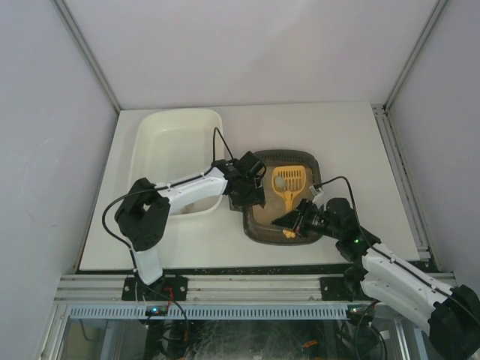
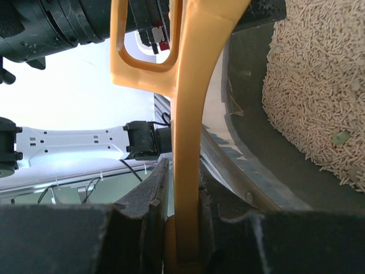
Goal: Clean the litter box
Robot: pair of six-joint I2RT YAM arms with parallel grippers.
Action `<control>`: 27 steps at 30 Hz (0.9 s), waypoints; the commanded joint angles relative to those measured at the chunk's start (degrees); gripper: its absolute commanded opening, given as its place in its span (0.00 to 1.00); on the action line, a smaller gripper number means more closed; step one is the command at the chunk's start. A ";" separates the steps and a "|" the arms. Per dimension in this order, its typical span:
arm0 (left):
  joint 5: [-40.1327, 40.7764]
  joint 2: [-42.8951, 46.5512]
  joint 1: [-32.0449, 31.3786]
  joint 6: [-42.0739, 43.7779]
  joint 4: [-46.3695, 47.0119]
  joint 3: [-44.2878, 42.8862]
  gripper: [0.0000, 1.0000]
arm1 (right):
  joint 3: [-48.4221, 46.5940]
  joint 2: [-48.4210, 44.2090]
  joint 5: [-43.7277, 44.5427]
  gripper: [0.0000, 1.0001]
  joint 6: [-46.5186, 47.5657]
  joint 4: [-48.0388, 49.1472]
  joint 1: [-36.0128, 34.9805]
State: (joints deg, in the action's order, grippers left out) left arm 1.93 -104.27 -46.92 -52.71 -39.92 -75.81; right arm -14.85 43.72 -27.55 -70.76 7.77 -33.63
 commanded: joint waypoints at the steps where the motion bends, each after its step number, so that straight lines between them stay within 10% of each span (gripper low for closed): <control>1: -4.64 1.87 -0.15 -3.33 5.20 -4.93 0.78 | -2.94 -1.55 -0.55 0.00 2.67 0.00 1.27; 8: -4.13 3.69 0.06 1.29 1.38 -10.72 0.96 | -3.45 -4.86 -0.96 0.00 3.10 -1.92 3.02; 27: -5.44 15.60 14.57 25.54 -2.57 -16.49 1.00 | -3.09 -1.04 2.90 0.00 1.23 2.84 -1.82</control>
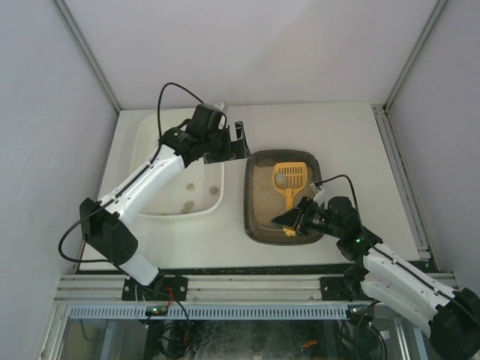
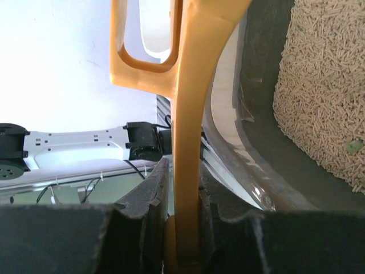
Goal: Clean the litter box
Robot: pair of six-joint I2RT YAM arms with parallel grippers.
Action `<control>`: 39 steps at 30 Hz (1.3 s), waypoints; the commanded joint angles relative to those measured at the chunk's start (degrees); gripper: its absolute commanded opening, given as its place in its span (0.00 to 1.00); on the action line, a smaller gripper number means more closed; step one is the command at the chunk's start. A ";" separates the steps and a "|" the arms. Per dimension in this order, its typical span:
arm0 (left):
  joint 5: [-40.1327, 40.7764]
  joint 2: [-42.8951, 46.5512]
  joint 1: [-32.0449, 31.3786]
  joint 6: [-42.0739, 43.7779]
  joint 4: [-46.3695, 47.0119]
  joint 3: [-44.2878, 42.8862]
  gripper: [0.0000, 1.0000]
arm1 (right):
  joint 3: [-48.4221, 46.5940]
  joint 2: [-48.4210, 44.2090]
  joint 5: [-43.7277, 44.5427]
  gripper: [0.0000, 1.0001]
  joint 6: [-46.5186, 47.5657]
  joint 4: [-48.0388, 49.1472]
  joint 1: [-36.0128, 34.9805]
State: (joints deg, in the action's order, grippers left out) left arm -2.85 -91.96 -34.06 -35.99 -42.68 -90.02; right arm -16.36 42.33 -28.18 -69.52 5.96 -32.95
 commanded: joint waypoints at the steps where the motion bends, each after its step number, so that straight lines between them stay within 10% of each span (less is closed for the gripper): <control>1: 1.26 3.51 2.21 10.88 -1.19 -3.85 1.00 | -2.37 2.13 2.78 0.00 0.33 4.98 -4.24; 19: -6.03 11.04 27.12 27.19 -5.07 -3.74 1.00 | -5.20 3.73 3.68 0.00 0.84 4.41 -2.57; 39: -15.39 8.23 48.15 37.34 -12.16 -3.14 0.95 | -95.27 72.66 1.03 0.00 32.96 -54.30 -16.66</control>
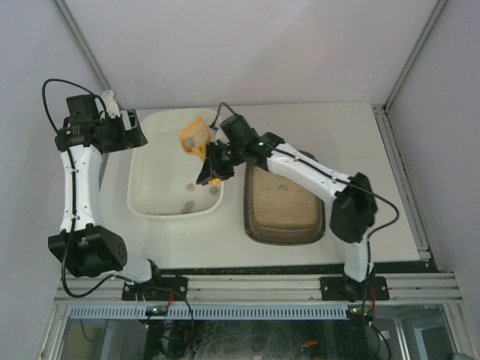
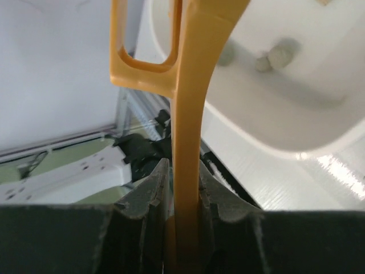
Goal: Clean the litter box
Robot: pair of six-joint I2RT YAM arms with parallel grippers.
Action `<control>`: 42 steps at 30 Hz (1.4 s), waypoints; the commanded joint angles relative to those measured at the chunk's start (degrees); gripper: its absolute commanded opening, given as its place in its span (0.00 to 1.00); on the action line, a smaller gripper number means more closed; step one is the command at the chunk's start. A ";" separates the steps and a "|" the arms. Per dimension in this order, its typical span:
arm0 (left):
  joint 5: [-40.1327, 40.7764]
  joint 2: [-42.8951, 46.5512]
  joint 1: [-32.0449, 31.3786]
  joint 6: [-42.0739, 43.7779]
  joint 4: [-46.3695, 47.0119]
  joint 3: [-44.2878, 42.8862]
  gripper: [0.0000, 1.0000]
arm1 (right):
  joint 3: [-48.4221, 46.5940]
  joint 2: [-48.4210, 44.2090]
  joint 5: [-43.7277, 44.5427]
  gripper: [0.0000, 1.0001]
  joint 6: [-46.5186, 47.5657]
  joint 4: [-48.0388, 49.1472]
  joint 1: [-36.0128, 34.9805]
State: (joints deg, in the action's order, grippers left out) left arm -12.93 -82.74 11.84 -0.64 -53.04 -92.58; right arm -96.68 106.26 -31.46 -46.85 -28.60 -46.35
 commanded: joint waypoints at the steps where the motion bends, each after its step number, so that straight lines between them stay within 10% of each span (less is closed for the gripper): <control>1: -5.53 -0.98 2.62 2.17 -1.80 -0.21 0.95 | -20.28 11.63 6.85 0.00 11.74 -23.85 -4.17; 8: -3.60 -0.26 3.46 2.65 -0.03 1.94 0.95 | -49.07 27.97 24.60 0.00 17.75 -47.04 -9.43; 22: -2.66 -0.84 3.55 2.23 1.13 3.94 0.95 | -44.19 25.85 58.20 0.00 26.95 -52.38 -14.20; 42: -2.50 0.51 3.55 2.90 0.21 2.75 1.00 | -42.29 26.68 66.12 0.00 41.00 -47.27 -18.02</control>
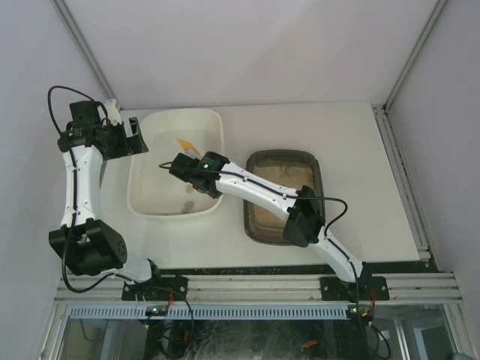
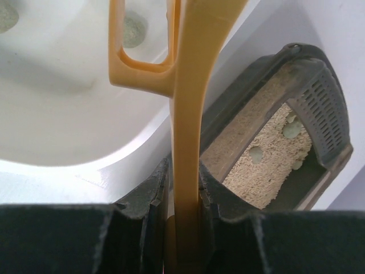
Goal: Clean the litter box
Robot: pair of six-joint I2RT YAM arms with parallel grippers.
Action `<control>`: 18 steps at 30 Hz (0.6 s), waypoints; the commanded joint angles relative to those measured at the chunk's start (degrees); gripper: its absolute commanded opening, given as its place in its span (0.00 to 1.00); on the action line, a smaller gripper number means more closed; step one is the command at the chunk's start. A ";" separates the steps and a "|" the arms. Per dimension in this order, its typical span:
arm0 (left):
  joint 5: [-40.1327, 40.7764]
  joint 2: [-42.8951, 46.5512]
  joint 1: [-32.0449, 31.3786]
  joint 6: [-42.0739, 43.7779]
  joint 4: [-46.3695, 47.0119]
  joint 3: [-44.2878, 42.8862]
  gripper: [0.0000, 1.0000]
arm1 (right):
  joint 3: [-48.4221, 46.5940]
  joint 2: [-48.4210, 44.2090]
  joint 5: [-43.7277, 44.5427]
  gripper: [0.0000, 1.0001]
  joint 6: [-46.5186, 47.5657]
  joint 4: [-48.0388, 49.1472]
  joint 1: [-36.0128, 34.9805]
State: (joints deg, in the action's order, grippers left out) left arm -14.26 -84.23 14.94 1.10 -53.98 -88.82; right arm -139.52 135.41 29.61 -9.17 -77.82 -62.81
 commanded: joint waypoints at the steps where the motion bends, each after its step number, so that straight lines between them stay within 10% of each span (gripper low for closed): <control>1: -2.10 1.95 0.44 1.36 0.69 -1.32 1.00 | 0.67 -2.70 5.45 0.00 2.87 1.97 -1.47; 8: -10.07 0.32 -1.19 2.87 -1.10 -5.20 1.00 | 3.70 -13.47 1.79 0.00 -4.76 4.73 -1.44; 18: -13.27 -9.10 -18.50 6.51 0.03 -18.80 1.00 | 33.12 -42.12 -16.98 0.00 -21.63 4.19 2.41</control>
State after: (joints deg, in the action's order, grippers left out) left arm -22.55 -88.95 2.52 5.65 -55.61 -100.88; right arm -115.72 100.03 20.73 -20.56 -72.18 -62.65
